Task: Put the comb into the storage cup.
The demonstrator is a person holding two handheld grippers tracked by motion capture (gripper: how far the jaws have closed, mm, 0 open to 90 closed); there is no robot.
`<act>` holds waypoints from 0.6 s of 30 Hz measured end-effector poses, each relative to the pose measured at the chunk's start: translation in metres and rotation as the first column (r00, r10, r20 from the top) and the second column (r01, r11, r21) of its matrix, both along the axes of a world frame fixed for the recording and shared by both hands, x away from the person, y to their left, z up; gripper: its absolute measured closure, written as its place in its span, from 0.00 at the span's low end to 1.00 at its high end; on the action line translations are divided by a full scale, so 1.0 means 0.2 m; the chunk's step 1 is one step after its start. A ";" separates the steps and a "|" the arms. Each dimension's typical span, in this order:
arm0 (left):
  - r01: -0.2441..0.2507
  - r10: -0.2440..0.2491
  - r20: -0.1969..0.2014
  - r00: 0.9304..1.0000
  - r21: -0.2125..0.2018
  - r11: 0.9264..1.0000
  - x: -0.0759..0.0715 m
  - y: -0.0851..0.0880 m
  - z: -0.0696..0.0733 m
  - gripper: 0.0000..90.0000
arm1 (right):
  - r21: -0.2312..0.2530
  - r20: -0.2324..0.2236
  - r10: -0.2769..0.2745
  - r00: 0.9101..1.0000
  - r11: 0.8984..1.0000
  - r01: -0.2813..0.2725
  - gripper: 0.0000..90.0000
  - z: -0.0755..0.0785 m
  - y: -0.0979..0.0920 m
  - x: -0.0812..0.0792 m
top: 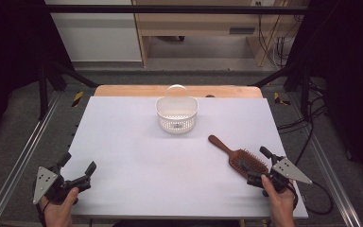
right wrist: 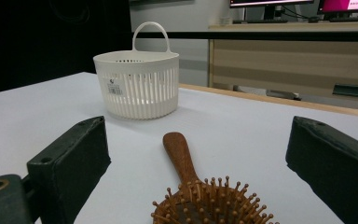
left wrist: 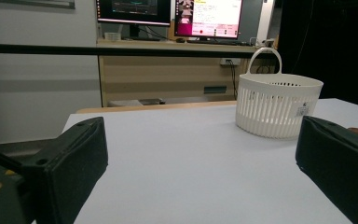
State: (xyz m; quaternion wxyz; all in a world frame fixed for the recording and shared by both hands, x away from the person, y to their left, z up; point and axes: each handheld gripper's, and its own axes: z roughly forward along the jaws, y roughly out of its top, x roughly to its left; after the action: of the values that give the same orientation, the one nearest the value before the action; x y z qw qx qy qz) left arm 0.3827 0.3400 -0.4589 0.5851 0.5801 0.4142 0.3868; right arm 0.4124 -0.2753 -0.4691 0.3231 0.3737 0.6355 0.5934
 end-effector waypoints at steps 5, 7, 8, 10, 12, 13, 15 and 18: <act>0.002 -0.002 0.002 1.000 0.007 1.000 0.00 0.00 0.00 0.02 | 0.006 -0.004 0.003 1.000 1.000 -0.003 0.07 0.00 0.00 0.00; 0.001 -0.001 0.001 1.000 0.010 1.000 0.00 0.00 0.00 0.02 | 0.004 -0.006 0.002 1.000 1.000 -0.002 0.06 0.00 0.00 0.00; -0.001 0.001 -0.001 1.000 0.010 1.000 0.00 0.00 0.00 0.02 | 0.004 -0.007 0.002 1.000 1.000 -0.002 0.06 0.00 0.00 0.00; -0.003 0.003 -0.003 1.000 0.012 1.000 0.00 -0.01 0.00 0.03 | 0.005 -0.012 -0.003 1.000 1.000 0.003 0.06 0.00 0.00 0.00; 0.000 0.000 -0.006 1.000 0.015 1.000 0.00 -0.01 0.00 0.03 | 0.012 -0.017 -0.010 1.000 1.000 0.010 0.05 0.00 0.00 0.00; 0.002 -0.002 -0.008 1.000 0.018 1.000 0.00 -0.01 0.00 0.03 | 0.010 -0.018 -0.014 1.000 1.000 0.015 0.05 0.00 0.00 0.00; 0.006 -0.006 -0.011 1.000 0.023 1.000 0.00 -0.02 0.00 0.03 | 0.002 -0.027 -0.027 0.999 1.000 0.027 0.05 0.00 0.00 0.00; 0.009 -0.008 -0.014 1.000 0.030 1.000 0.00 -0.03 0.00 0.03 | -0.011 -0.043 -0.035 0.998 0.999 0.034 0.05 0.00 0.03 0.00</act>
State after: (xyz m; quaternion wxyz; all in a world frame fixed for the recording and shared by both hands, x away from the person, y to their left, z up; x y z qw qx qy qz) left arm 0.3829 0.3344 -0.4597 0.5751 0.5932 0.4099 0.3865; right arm 0.4116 -0.2702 -0.4686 0.3214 0.3956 0.6388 0.5763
